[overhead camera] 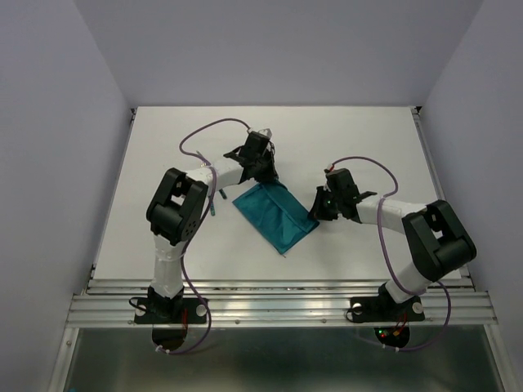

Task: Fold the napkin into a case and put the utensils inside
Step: Smooth out the 2/3-rectangle-folded napkin at the center of the board.

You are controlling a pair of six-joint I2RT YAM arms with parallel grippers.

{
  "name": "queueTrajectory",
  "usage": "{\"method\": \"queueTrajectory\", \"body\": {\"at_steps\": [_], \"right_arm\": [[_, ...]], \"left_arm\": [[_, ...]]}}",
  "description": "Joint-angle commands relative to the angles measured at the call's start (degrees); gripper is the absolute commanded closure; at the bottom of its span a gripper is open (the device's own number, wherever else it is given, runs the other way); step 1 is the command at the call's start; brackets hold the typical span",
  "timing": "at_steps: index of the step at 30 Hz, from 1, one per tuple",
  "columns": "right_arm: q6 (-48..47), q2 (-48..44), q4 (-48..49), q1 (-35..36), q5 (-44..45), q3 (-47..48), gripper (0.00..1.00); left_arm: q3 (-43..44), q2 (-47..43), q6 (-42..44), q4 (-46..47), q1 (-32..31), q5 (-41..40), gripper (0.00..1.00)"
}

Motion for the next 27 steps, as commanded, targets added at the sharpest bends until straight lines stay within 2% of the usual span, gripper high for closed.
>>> {"method": "queueTrajectory", "body": {"at_steps": [1,12,19,27], "right_arm": [[-0.3,-1.86,-2.05,0.54,1.94,-0.44,0.88],[-0.48,-3.97,-3.98,0.54,1.68,0.7,0.87],[-0.04,-6.52,-5.22,1.07,1.24,5.53,0.74],[1.62,0.58,-1.62,1.68,-1.74,14.48,0.72]], "left_arm": [[0.89,-0.43,2.06,-1.87,1.16,-1.52,1.0],[-1.67,2.46,2.06,0.59,1.86,0.06,1.0],[-2.99,3.17,2.15,1.04,1.95,0.06,1.0],[-3.6,3.35,2.06,2.53,2.04,0.06,1.0]]}}
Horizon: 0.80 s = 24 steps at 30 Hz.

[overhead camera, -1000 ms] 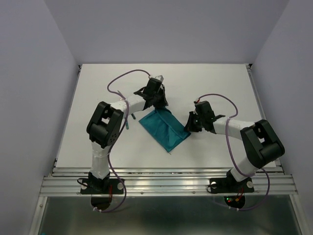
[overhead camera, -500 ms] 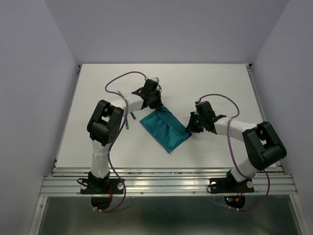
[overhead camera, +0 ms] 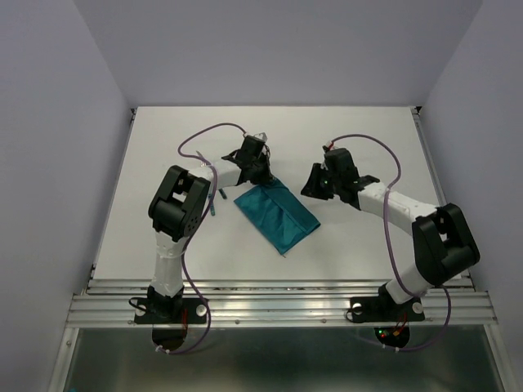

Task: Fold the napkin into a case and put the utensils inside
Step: Smooth out the 2/3-rectangle-folded napkin at the center of the board.

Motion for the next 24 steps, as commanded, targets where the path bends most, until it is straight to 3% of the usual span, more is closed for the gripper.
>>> {"method": "queueTrajectory", "body": {"at_steps": [1,6,10,17,24], "right_arm": [[1.28,4.97,3.83,1.11,-2.55,5.64,0.72],[2.77,11.74,6.38,2.25,-5.1,11.27,0.77],[3.65,16.84,7.78,2.26,-5.98,14.44,0.87],[4.36,21.76,10.07,2.26,-3.35,11.11,0.92],[4.27,18.52,10.25,2.26,-1.51,5.84,0.93]], "left_arm": [[-1.77,0.01,0.97,0.17,0.22,-0.31,1.0],[-1.94,-0.96,1.23,0.08,0.4,-0.05,1.0],[-2.29,-1.66,1.67,-0.01,0.57,0.13,1.0],[-1.77,-0.96,2.11,-0.8,1.1,0.48,1.0],[-1.68,0.71,1.67,-2.12,1.89,1.01,1.0]]}}
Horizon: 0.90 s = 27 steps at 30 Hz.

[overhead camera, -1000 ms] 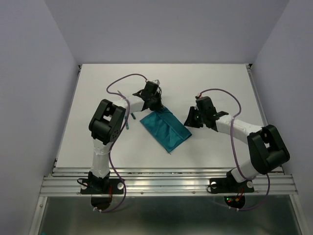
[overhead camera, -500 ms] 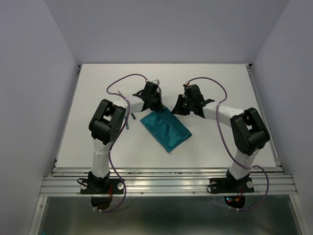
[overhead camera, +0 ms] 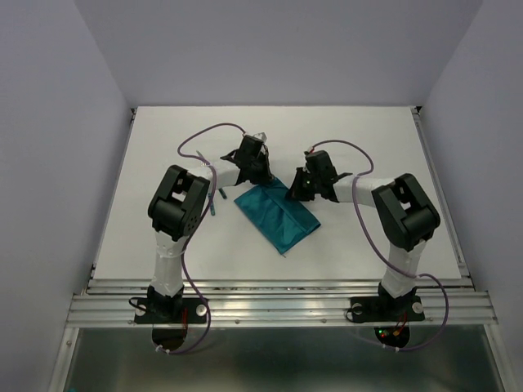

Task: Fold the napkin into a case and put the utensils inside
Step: Smooth out the 2/3-rectangle-folded napkin at the center of the board.

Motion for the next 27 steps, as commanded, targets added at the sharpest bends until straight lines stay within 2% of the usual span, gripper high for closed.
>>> {"method": "queueTrajectory", "body": {"at_steps": [1,27], "right_arm": [[-0.43,-4.15,0.72,0.53,2.8,-3.72,0.93],[-0.7,-24.1,-6.31,0.53,11.59,-22.97,0.93]], "left_arm": [[-1.24,0.79,1.37,-3.6,1.08,-0.42,1.0],[1.3,4.66,0.58,-3.08,1.26,2.74,1.0]]}}
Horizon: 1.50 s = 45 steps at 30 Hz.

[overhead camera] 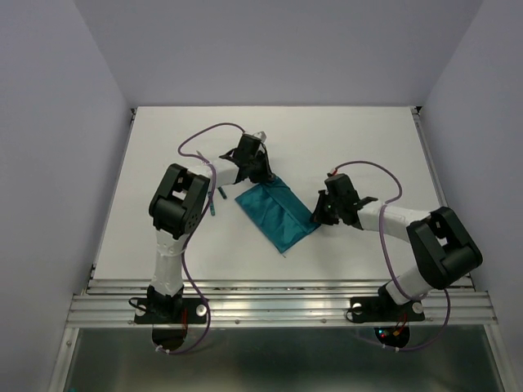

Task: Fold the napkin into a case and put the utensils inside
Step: Smooth out the 2/3-rectangle-folded napkin at the center of the board.

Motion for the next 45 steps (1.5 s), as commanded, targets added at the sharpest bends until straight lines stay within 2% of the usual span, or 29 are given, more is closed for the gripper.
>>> {"method": "queueTrajectory", "body": {"at_steps": [1,9,21,23,29,45], "right_arm": [[0.59,-3.65,-2.01,0.51,2.98,-2.45,0.93],[3.58,-7.34,-0.78,0.51,2.46,-7.9,0.93],[6.48,-10.33,-0.87,1.56,2.28,-9.22,0.94],[6.57,-10.77,-0.95,1.56,2.28,-8.96,0.94],[6.66,-12.62,-2.36,1.56,2.98,-7.38,0.93],[5.61,-14.2,-3.68,1.56,5.09,-2.9,0.93]], "left_arm": [[1.11,3.81,0.9,-4.15,0.19,-0.29,1.0],[6.9,7.85,0.38,-4.5,-1.65,1.65,1.0],[14.11,9.88,2.13,-8.27,-3.77,-0.2,1.0],[14.38,9.09,2.57,-8.8,-4.12,-1.25,0.98],[15.7,6.54,4.42,-11.35,-4.91,-4.41,0.76],[20.18,1.53,6.27,-16.01,-6.4,-8.46,0.7]]}}
